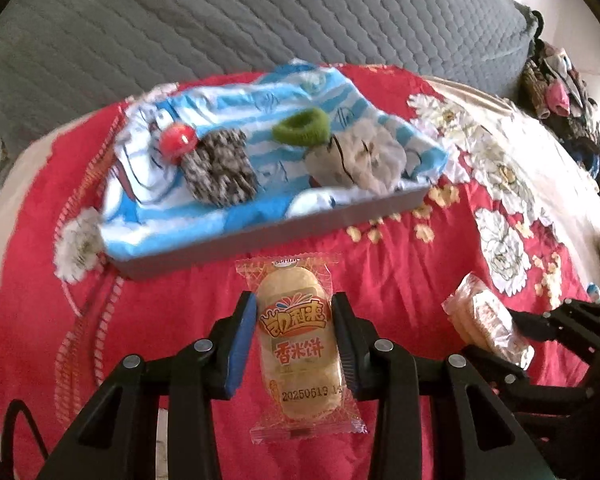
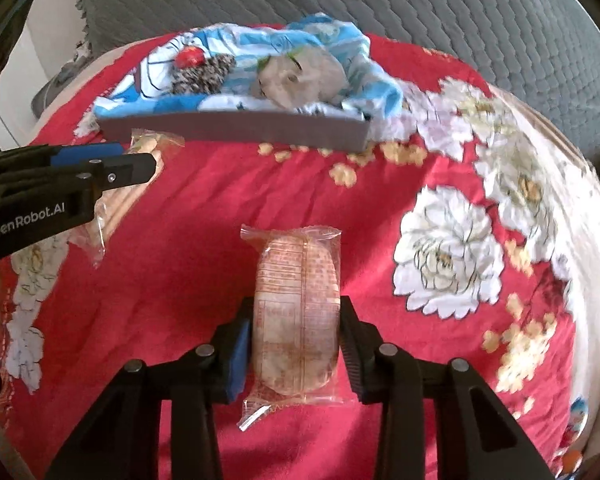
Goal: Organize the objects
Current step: 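Lift the bun and cake and carry both over the striped shirt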
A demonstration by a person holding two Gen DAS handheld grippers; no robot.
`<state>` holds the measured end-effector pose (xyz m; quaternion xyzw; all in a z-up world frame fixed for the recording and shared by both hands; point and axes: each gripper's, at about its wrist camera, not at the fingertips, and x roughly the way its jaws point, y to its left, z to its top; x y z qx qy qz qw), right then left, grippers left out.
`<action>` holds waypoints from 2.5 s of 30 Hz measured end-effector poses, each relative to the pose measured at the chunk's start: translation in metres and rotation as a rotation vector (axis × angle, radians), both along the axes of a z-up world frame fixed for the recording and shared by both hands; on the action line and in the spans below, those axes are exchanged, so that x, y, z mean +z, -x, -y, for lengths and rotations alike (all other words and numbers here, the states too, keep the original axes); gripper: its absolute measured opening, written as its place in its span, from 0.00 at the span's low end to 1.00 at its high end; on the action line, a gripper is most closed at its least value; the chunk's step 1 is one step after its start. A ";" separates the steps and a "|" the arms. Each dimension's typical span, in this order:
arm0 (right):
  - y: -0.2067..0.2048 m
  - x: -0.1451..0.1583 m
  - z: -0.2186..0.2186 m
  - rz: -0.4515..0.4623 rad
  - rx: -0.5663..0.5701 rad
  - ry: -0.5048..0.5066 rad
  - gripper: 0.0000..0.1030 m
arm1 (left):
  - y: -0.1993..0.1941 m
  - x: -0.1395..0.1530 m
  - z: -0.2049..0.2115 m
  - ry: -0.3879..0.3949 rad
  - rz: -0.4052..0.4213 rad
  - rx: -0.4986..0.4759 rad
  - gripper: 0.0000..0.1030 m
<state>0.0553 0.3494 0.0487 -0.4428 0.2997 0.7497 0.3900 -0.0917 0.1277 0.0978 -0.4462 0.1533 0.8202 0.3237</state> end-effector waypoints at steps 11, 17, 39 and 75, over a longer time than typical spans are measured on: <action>0.020 0.054 -0.004 -0.049 0.045 -0.077 0.39 | 0.023 0.034 0.025 -0.014 -0.057 0.087 0.39; 0.024 0.064 -0.004 -0.047 0.060 -0.089 0.39 | 0.022 0.043 0.025 0.003 -0.063 0.068 0.39; 0.053 0.152 -0.061 -0.044 0.035 -0.116 0.39 | 0.062 0.114 0.028 -0.059 -0.170 0.164 0.39; 0.096 0.183 -0.157 -0.157 -0.013 -0.199 0.39 | 0.154 0.113 0.013 -0.096 -0.122 0.308 0.39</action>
